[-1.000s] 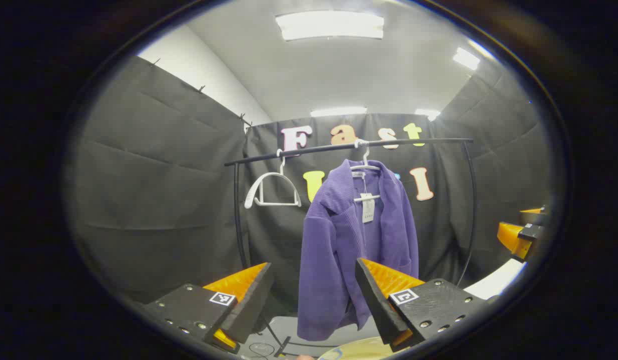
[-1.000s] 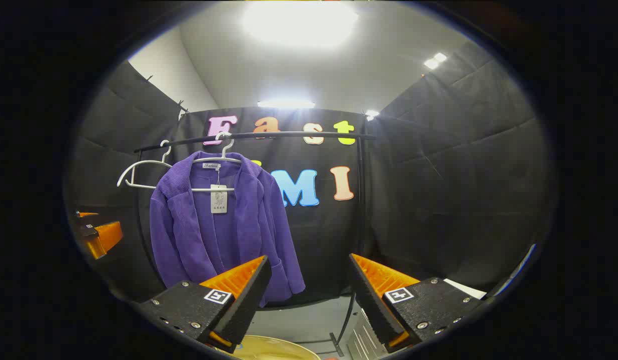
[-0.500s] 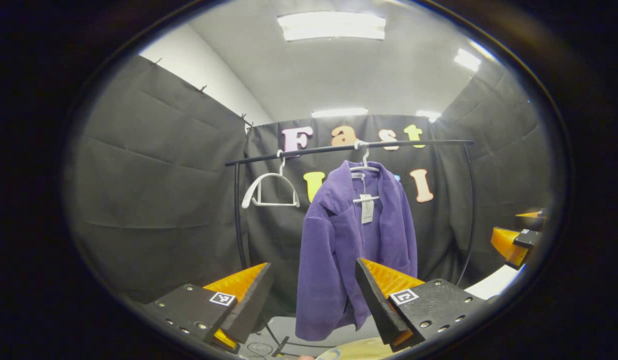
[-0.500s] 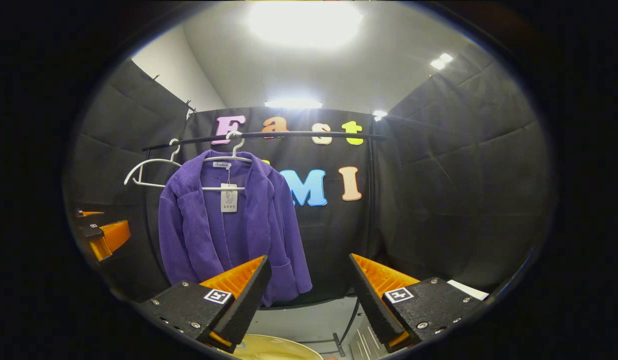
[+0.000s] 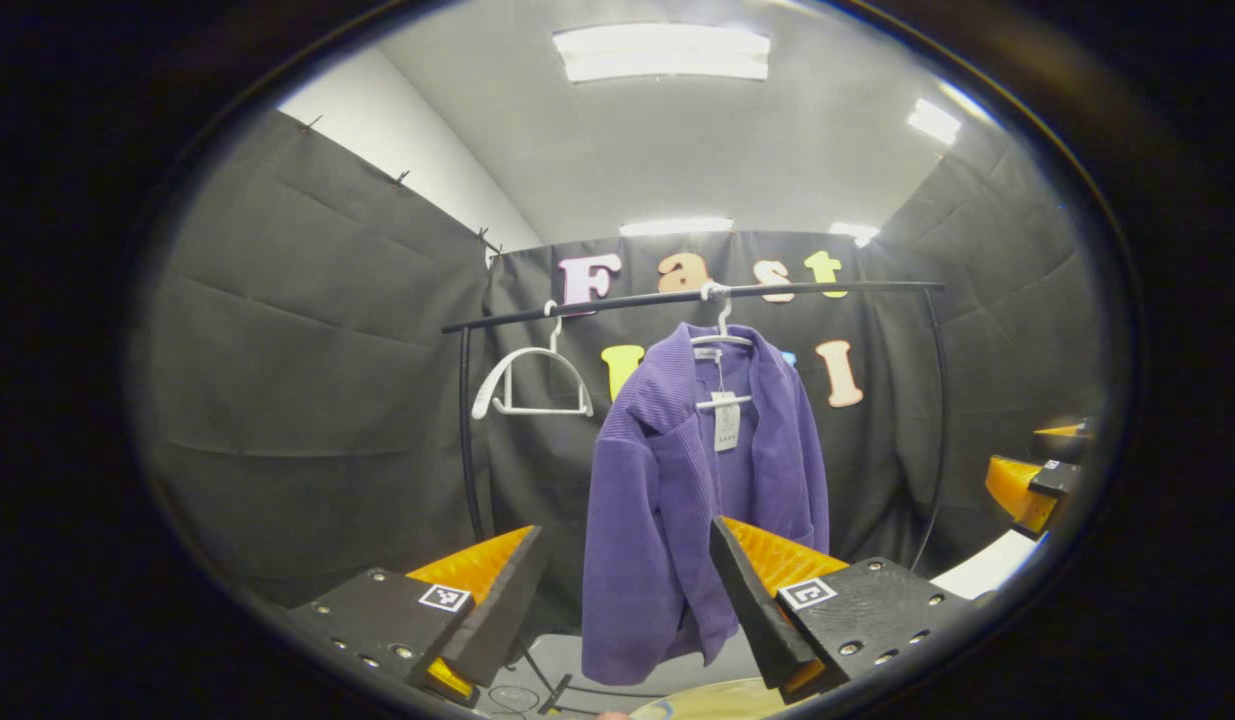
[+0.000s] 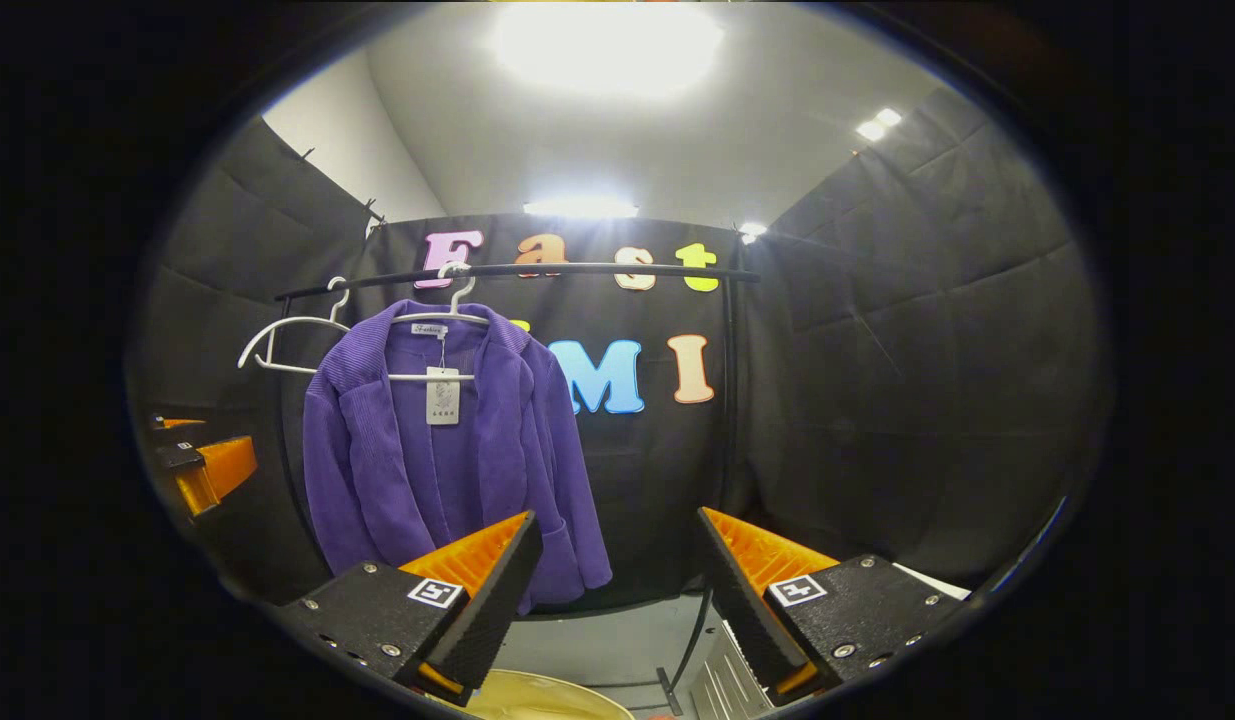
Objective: Grasp the clothes on the hanger with both hands and then place them into the laundry hamper below.
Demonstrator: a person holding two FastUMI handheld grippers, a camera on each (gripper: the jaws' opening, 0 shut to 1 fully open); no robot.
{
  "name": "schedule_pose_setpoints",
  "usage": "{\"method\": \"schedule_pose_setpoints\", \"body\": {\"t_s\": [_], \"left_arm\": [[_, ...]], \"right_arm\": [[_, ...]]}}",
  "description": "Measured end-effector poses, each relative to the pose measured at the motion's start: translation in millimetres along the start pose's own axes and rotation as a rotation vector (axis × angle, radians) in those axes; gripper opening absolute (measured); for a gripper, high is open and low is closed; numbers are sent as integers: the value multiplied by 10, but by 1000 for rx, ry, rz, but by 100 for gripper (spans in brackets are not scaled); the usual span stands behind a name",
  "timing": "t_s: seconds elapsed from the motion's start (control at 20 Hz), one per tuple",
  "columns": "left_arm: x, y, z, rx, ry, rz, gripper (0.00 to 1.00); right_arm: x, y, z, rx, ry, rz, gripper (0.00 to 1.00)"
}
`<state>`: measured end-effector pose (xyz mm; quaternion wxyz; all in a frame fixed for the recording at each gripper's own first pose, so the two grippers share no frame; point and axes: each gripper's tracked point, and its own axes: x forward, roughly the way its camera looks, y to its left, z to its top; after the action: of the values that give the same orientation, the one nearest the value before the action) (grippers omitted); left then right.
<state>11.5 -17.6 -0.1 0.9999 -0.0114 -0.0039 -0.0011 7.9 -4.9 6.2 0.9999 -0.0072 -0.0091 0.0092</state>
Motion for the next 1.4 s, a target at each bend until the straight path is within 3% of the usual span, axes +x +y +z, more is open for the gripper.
{"method": "schedule_pose_setpoints", "body": {"t_s": [0.1,0.15,0.35,0.45,0.5,0.55,0.65,0.7,0.75,0.8,0.9,0.95,1.4], "left_arm": [[98,-64,29,-12,-2,-2,100],[144,-88,35,-15,0,-1,95],[359,-129,192,-17,-11,21,100],[457,-139,284,-23,-26,34,100],[511,-155,323,-28,-30,37,89],[584,-179,371,-32,-33,39,89],[702,-202,458,-29,-42,54,100],[753,-218,500,-27,-47,61,95],[821,-238,527,-28,-52,68,100],[885,-260,554,-30,-55,74,95],[1001,-325,588,-35,-59,82,95],[1063,-348,598,-37,-62,86,100],[1557,-752,630,-34,-100,119,100]], "right_arm": [[83,-26,65,-3,-17,2,95],[139,-29,105,-2,-26,7,95],[432,-7,296,15,-67,40,95],[606,58,393,35,-78,76,95],[697,87,445,43,-84,94,95],[787,118,492,49,-90,113,95],[971,180,580,56,-103,146,95],[1060,229,624,62,-109,164,95],[1149,271,666,72,-115,182,95],[1245,323,705,83,-122,200,95],[1419,449,784,99,-133,238,95],[1502,508,817,103,-141,258,95],[2237,991,883,180,-132,410,95]]}}
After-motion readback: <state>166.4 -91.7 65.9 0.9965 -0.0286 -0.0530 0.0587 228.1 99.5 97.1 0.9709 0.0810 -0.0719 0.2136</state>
